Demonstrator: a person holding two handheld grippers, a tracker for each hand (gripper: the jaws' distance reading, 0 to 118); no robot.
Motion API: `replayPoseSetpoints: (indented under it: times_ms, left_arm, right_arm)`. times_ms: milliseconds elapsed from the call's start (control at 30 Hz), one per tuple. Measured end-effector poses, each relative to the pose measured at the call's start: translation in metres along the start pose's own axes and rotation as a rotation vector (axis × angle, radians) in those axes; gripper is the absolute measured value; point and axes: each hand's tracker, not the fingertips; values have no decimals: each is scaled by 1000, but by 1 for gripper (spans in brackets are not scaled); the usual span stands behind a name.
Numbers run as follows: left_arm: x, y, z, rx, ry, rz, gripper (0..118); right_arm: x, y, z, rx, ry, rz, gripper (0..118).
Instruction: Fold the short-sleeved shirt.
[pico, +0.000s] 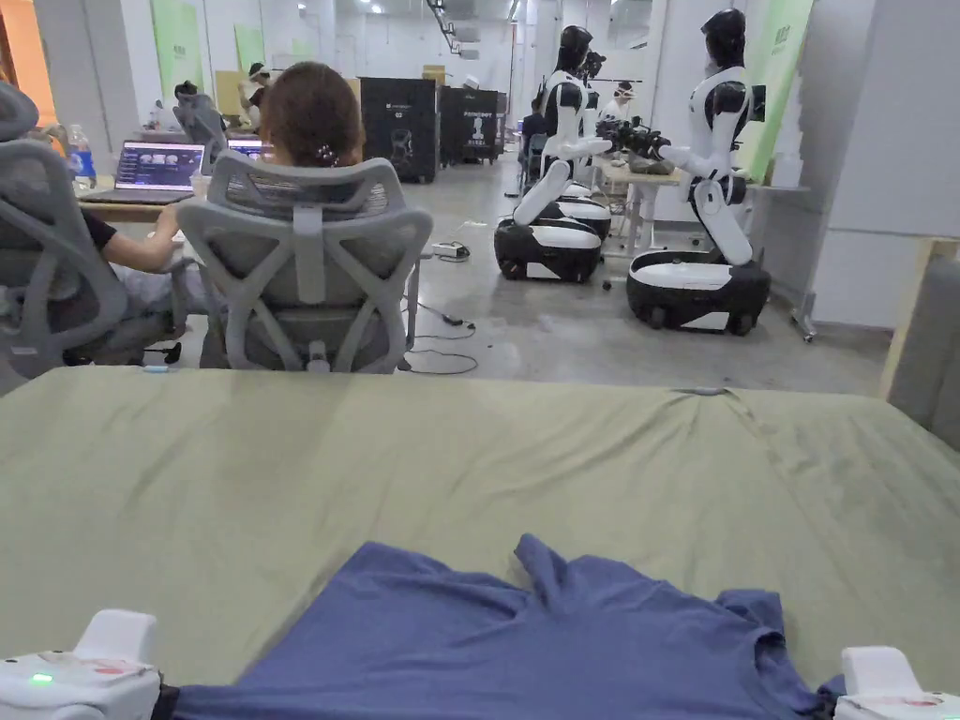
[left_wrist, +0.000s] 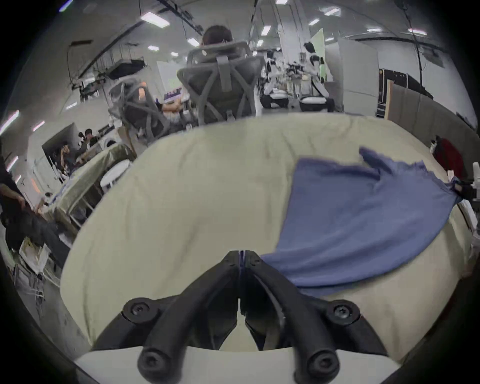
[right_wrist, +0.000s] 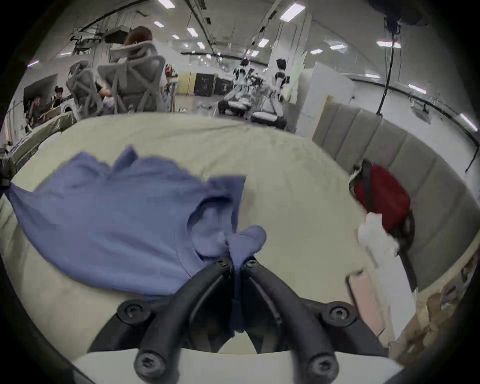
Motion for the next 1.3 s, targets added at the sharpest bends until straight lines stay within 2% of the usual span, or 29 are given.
replayPoseSetpoints:
  times_ms: [100,133,167,200,233,267,400,433,467,500,533,567,600,633,667,733,800,933,1067,1100,1167,1200,1233,1300]
  left_arm:
    - [-2,-29,-4,-33,-10,42,2]
    - [-3,-34,-5,-30,-14,53,9]
    - [-4,-37,-3,-11,-20,69,27]
    - [-4,-34,3,24,9,75,56]
    - [-1,-29,13,60,24,74,81]
    - [5,-23,26,119,-2,81,85]
    - [43,7,62,331,-85,60,83]
    - [57,13,70,380,-97,44,82]
    - [69,16,74,408,-113,29,77]
    - [80,21,79,422,-130,8,66]
    - [89,25,83,437,-148,-15,33]
    - [94,28,84,438,-155,-24,13]
    - [98,28,83,419,-167,-36,2]
    - [98,30,81,405,-167,-46,2]
    - [93,31,79,401,-151,-49,0]
    - [77,31,79,340,-186,-52,0]
    - [47,35,64,256,-156,-18,0]
    - [-26,36,18,-11,-175,113,0]
    - [-47,21,4,-166,-210,59,0]
    - [-50,17,-1,-192,-241,75,5]
    - [-42,7,-1,-196,-235,81,80]
    - [-38,3,-6,-205,-226,71,105]
    - [-38,-1,-16,-209,-213,60,100]
    - [-37,-6,-32,-220,-215,79,70]
  right_arm:
    - [-5,-23,-3,-55,24,-54,6]
    - [-7,-25,-1,-66,23,-75,19]
    - [-9,-23,1,-65,23,-77,43]
    - [-12,-19,8,-44,17,-71,76]
    - [-17,-11,20,19,16,-50,102]
    - [-23,-4,32,67,28,-41,106]
    - [-71,33,83,270,193,-82,106]
    - [-86,39,94,325,218,-82,103]
    - [-98,43,102,360,228,-78,95]
    - [-111,47,110,387,246,-72,77]
    - [-121,51,113,403,279,-76,37]
    - [-128,53,115,407,281,-82,18]
    - [-136,55,116,399,271,-78,10]
    - [-143,57,115,394,267,-71,10]
    - [-143,58,112,390,275,-64,0]
    - [-151,60,109,361,300,-40,0]
    - [-154,58,108,363,299,-19,0]
    - [-161,53,103,347,312,8,0]
    - [-166,49,97,330,324,23,0]
    - [-167,49,95,324,325,30,0]
    - [-168,50,91,312,330,39,0]
    - [-168,50,90,307,331,41,0]
    - [-169,50,88,303,330,43,0]
    - [-168,51,84,294,326,46,0]
